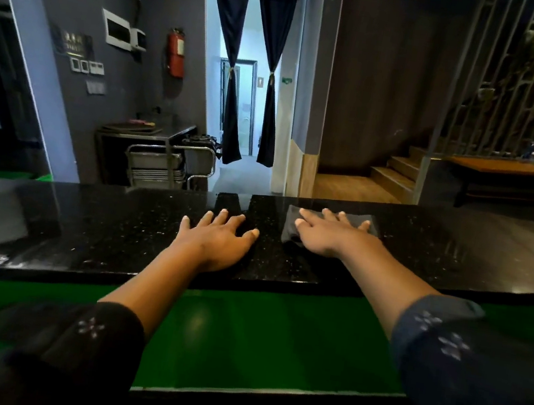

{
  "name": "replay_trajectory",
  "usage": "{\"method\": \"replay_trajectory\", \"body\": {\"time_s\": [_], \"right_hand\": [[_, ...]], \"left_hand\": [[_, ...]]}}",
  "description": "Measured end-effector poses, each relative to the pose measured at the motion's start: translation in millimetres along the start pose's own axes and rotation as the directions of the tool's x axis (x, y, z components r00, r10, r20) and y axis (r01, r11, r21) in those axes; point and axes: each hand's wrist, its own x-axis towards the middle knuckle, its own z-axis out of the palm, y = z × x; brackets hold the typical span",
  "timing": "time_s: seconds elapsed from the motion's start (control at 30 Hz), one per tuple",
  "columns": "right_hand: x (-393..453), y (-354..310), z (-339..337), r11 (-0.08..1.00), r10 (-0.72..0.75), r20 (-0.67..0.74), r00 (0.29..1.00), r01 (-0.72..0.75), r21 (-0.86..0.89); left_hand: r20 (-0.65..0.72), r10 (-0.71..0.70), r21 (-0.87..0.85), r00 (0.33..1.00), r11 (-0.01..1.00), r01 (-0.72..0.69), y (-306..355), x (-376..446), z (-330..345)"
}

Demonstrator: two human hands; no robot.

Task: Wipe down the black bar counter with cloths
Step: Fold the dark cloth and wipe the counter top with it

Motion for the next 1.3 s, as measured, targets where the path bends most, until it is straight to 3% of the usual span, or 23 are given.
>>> {"method": "replay_trajectory", "body": {"time_s": [0.17,0.27,0.5,0.57,0.7,0.83,0.9,1.0,1.13,1.2,1.3], "right_hand": [[58,-48,0,0.993,-0.105,0.006,0.994,0.105,-0.049],[86,-34,-5,0.991,-0.125,0.016,0.992,0.126,-0.040],[96,39,-21,0.987,0.158,0.007,0.987,-0.158,-0.026],[82,20,-18,0.992,0.121,0.007,0.993,-0.121,-0.033],[34,-20,4,0.992,-0.122,0.008,0.993,0.122,-0.019],[-24,-3,15,0.968,-0.250,-0.023,0.968,0.249,-0.028],[-38,26,12,0.975,-0.221,-0.048,0.974,0.219,-0.046],[-30,62,2,0.998,-0.063,-0.049,0.997,0.062,-0.009],[-1,48,-7,0.995,0.097,-0.042,0.994,-0.097,0.017],[1,24,-4,0.997,0.073,-0.041,0.997,-0.072,0.008],[-19,-2,9,0.994,-0.106,-0.027,0.994,0.106,0.002]], "left_hand": [[-0.016,0.002,0.025,1.000,1.000,-0.001,-2,3,1],[-0.023,0.013,0.024,1.000,1.000,-0.012,-3,3,0],[-0.020,0.017,0.015,1.000,1.000,-0.017,-3,6,1],[-0.017,0.009,0.011,1.000,1.000,-0.008,-4,7,1],[-0.010,-0.001,0.027,1.000,1.000,0.001,-5,9,-2],[-0.004,0.017,0.009,1.000,1.000,-0.017,-6,3,-2],[-0.006,0.023,-0.001,1.000,1.000,-0.023,-7,3,-2],[-0.009,0.015,0.001,1.000,1.000,-0.015,-4,3,0],[-0.017,-0.002,-0.010,1.000,1.000,0.002,-1,7,-2],[-0.009,-0.001,-0.009,1.000,1.000,0.001,-2,6,-3],[-0.005,0.006,-0.006,1.000,1.000,-0.006,-7,6,-1]]}}
